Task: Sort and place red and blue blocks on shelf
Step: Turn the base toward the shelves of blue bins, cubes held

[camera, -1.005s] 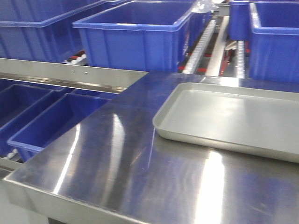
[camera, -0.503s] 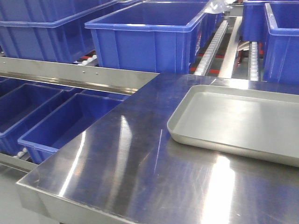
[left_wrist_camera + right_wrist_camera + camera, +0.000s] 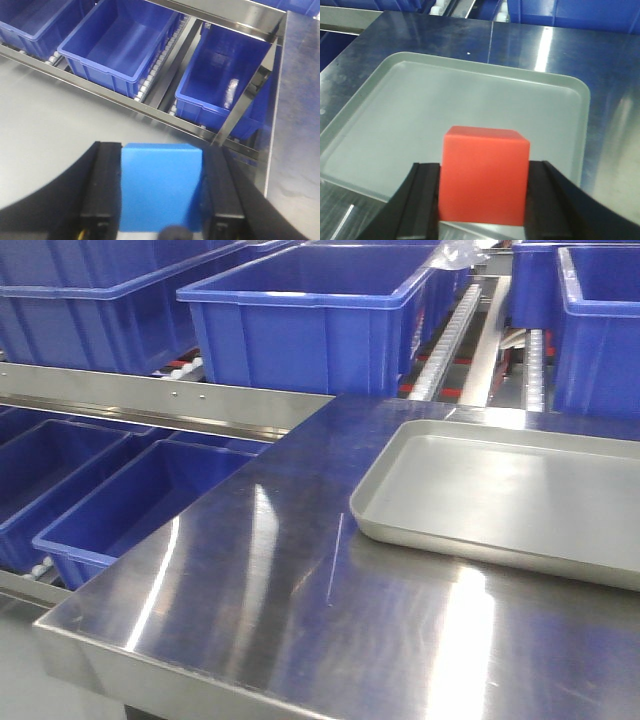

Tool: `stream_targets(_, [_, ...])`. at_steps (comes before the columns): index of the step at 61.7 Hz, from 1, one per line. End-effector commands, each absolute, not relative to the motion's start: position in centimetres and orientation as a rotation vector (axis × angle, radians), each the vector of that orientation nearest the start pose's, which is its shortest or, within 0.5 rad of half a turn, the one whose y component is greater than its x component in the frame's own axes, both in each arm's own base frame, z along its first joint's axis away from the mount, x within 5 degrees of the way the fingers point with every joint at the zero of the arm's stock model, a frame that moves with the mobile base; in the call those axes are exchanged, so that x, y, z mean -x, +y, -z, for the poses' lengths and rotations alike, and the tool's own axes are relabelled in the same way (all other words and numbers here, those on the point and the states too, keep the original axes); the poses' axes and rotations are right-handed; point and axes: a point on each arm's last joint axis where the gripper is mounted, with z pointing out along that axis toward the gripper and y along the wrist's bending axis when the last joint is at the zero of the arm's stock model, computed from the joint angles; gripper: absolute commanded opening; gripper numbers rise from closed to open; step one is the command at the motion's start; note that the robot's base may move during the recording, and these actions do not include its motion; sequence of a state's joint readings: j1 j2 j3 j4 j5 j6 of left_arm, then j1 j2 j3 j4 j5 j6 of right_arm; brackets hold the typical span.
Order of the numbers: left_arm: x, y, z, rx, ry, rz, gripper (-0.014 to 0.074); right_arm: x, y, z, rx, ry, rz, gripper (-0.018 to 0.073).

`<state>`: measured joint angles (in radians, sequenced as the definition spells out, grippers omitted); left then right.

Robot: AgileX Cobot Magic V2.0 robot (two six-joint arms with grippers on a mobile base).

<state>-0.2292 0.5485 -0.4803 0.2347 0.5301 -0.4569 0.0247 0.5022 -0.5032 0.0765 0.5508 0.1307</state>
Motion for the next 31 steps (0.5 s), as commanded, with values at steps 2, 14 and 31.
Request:
stream_targets(2, [-11.13, -1.61, -30.32, 0.082, 1.961, 0.207, 0.0123, -10.41, 0.54, -31.19, -0.14, 1.932, -0.174, 0.005])
stream_targets(14, [-11.13, -1.61, -30.32, 0.082, 1.961, 0.207, 0.0123, -10.41, 0.54, -31.19, -0.14, 1.932, -0.174, 0.005])
stream_targets(31, [-11.13, -1.61, -30.32, 0.082, 1.961, 0.207, 0.0123, -10.41, 0.54, -31.19, -0.14, 1.932, -0.174, 0.005])
